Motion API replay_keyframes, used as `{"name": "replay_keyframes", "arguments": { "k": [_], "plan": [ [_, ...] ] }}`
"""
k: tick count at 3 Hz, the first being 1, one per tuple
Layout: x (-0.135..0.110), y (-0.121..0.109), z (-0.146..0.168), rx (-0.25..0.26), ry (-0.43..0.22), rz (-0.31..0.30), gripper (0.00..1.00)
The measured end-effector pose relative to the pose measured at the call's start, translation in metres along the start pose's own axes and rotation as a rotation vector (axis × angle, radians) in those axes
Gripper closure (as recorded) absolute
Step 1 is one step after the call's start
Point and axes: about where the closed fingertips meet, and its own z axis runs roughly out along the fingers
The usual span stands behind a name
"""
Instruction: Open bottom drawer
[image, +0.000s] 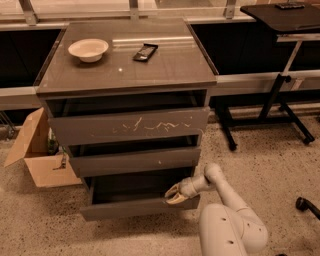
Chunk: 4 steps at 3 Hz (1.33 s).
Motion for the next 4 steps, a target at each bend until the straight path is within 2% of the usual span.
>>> {"name": "replay_keyframes", "arguments": {
  "k": [1,2,3,4],
  "plan": [
    [0.0,0.013,0.007,-0.016,-0.038,0.032,1.0],
    [0.0,0.013,0.006,-0.016,-0.038,0.033,1.0],
    [-0.005,0.049,0.012,-0.074,-0.117,0.111,1.0],
    [-0.006,0.059,0.016,-0.094,-0.135,0.13,0.85]
  ]
}}
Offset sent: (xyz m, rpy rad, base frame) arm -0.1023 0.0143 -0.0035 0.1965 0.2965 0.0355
